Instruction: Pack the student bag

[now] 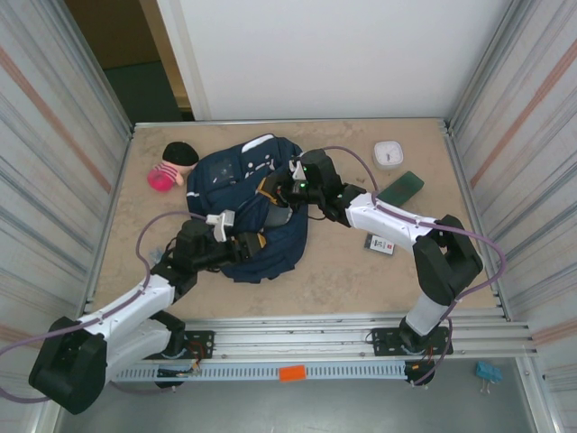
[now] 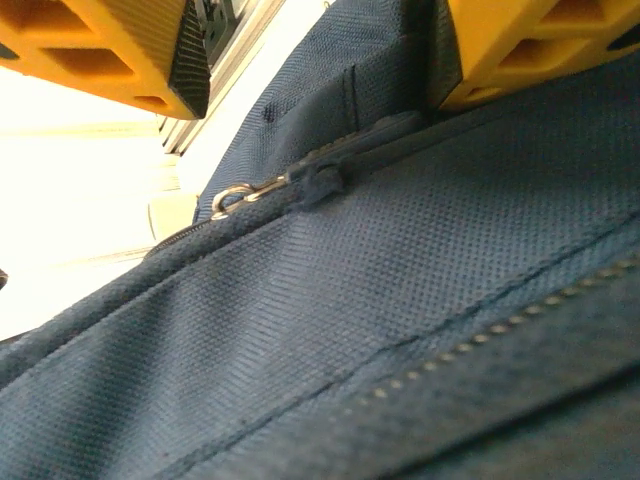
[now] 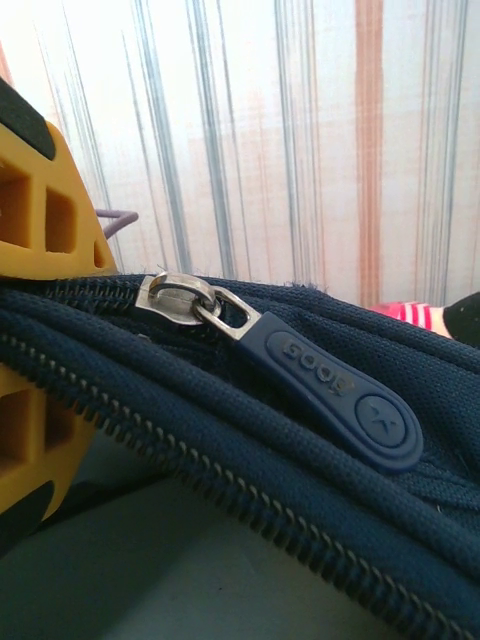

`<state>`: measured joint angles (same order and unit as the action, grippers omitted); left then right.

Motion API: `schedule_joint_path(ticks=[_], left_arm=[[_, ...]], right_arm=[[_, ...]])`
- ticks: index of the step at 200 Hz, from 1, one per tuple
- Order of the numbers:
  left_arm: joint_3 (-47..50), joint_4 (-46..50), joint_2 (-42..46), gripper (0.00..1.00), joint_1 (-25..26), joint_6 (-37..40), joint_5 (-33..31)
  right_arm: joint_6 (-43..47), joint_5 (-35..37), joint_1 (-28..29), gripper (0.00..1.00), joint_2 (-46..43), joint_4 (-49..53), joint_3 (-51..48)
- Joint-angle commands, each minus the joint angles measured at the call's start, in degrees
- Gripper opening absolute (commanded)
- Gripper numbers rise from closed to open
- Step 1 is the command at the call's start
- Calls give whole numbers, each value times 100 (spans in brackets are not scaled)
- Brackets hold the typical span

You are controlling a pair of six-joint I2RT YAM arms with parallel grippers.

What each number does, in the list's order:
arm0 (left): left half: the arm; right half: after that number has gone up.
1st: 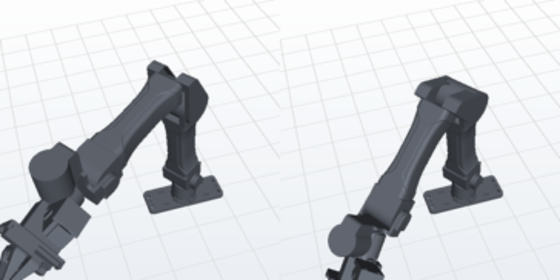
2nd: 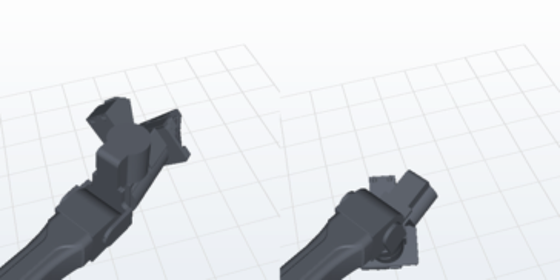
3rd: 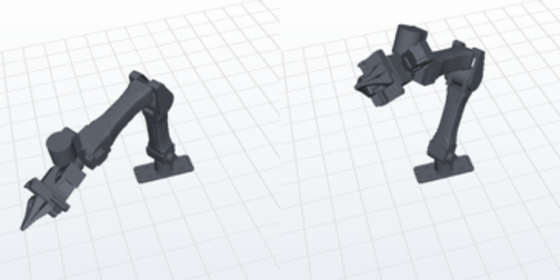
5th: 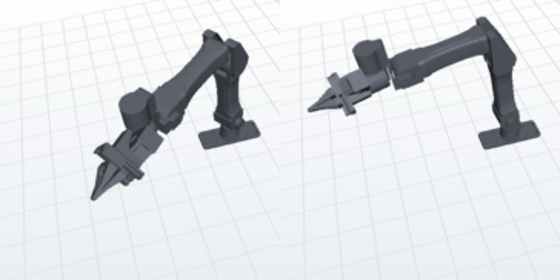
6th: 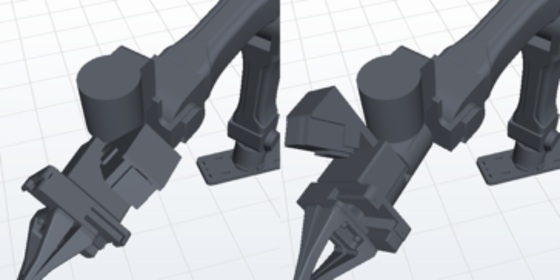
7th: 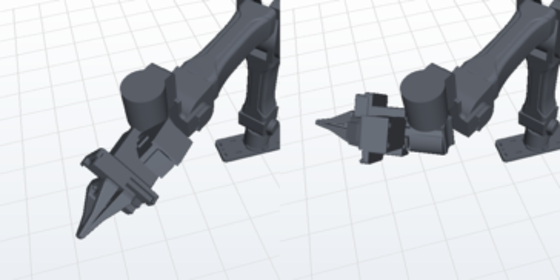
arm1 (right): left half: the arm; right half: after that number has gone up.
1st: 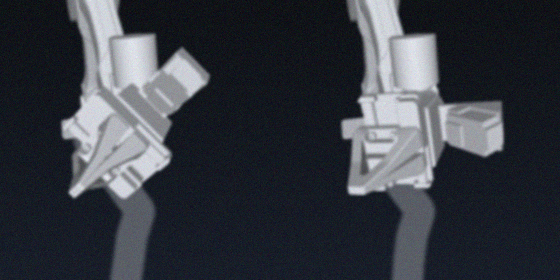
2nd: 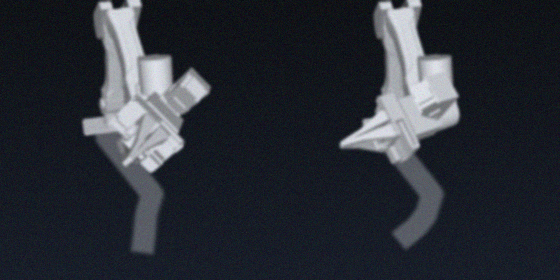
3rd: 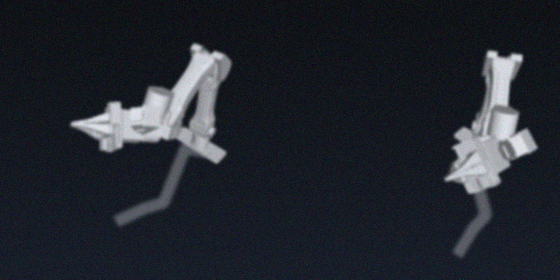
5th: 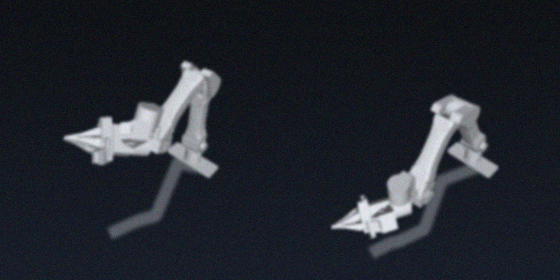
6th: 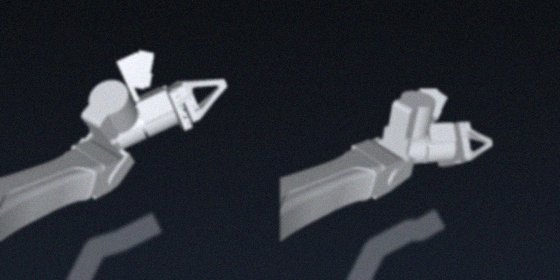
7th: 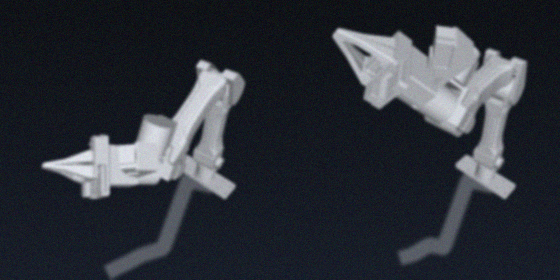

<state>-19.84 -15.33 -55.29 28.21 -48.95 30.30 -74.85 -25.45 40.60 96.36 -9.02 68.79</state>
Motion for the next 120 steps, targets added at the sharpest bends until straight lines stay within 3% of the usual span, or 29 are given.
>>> schedule_joint_path(ticks=[1,120], left_arm=[[-306,-477,112,59,80,237,-22],[-275,-451,278,29,85,472,-129]], right_arm=[[-124,-284,184,0,-21,-625,284],[-65,-324,175,0,-39,-641,257]])
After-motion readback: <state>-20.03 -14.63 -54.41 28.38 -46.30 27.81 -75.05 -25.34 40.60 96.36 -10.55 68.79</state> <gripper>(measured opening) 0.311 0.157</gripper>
